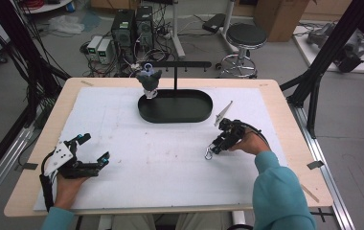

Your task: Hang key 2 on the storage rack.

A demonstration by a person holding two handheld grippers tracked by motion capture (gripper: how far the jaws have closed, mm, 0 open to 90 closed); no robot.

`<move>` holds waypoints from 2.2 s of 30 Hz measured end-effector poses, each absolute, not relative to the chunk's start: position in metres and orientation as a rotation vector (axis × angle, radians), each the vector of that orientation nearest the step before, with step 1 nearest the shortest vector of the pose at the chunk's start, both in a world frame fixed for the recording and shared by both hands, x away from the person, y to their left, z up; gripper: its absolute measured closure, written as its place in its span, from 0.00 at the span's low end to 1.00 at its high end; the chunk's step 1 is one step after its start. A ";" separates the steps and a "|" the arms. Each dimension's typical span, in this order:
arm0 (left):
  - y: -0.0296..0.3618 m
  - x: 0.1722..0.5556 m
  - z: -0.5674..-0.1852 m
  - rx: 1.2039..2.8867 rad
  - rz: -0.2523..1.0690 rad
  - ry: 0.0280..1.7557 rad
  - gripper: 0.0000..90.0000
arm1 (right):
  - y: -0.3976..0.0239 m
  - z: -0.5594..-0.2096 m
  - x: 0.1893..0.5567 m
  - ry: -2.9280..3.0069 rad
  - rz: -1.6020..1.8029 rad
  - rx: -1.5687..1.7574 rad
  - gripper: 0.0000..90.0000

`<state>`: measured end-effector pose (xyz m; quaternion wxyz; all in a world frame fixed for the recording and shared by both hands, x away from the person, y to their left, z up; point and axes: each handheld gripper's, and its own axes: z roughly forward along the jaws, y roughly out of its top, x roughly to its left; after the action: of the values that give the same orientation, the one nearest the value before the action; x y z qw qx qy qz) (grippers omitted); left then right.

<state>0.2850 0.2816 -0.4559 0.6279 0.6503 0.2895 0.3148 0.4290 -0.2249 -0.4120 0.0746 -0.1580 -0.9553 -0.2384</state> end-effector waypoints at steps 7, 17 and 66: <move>0.282 0.285 -0.456 1.491 0.722 0.664 0.02 | -0.225 -0.412 0.429 -2.857 -0.722 -0.463 0.74; 0.282 0.285 -0.456 1.490 0.724 0.662 0.02 | -0.225 -0.410 0.428 -2.869 -0.721 -0.444 0.83; 0.282 0.285 -0.456 1.480 0.721 0.673 0.02 | -0.235 -0.368 0.416 -2.905 -1.068 -0.611 0.99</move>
<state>0.2850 0.2823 -0.4561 0.6300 0.6461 0.2938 0.3150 0.4163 -0.2345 -0.3678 -0.0067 -0.1936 -0.9208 -0.3384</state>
